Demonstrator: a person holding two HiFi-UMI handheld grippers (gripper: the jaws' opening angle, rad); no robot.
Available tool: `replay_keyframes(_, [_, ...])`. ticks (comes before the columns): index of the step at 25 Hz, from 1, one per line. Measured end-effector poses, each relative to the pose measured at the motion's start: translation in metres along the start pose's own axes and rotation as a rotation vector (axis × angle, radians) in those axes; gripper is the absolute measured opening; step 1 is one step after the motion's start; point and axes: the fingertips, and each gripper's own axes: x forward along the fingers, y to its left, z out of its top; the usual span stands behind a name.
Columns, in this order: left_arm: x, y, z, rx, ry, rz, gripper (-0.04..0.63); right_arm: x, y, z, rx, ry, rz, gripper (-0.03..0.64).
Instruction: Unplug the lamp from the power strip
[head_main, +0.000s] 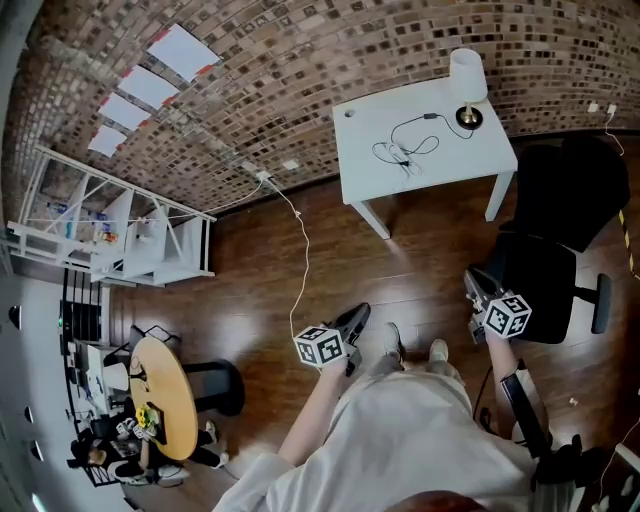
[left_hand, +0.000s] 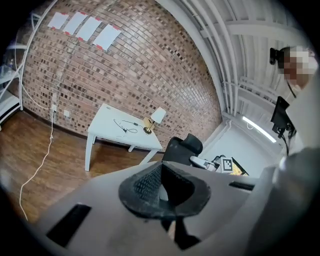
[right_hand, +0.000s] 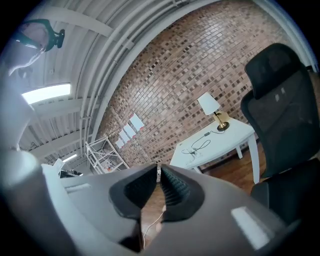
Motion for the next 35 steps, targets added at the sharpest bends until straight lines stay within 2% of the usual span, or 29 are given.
replay_keyframes(4, [-0.011,0.01,-0.008,-0.032,-0.032,0.008,0.005,0.002,0.009,-0.001,-0.003,0.0,0.005,0.0])
replay_keyframes(11, [-0.014,0.008,0.003,-0.026,-0.07,-0.052,0.005,0.019,0.056,0.01,-0.098,0.028,0.015,0.0])
replay_keyframes(14, [-0.026,0.013,0.019,0.011,-0.072,-0.066,0.005,0.032,0.077,0.014,-0.195,0.072,-0.02,0.0])
replay_keyframes(17, [-0.045,0.02,0.027,0.007,-0.056,-0.095,0.005,0.041,0.099,0.012,-0.317,0.134,-0.087,0.0])
replay_keyframes(19, [-0.057,0.03,0.025,0.007,-0.046,-0.103,0.005,0.049,0.111,0.005,-0.356,0.162,-0.116,0.001])
replay_keyframes(26, [-0.068,0.076,0.036,-0.004,-0.071,-0.087,0.005,0.084,0.114,-0.008,-0.396,0.194,-0.16,0.002])
replay_keyframes(35, [-0.061,0.082,0.021,0.016,-0.006,-0.133,0.005,0.081,0.128,-0.039,-0.481,0.244,-0.187,0.006])
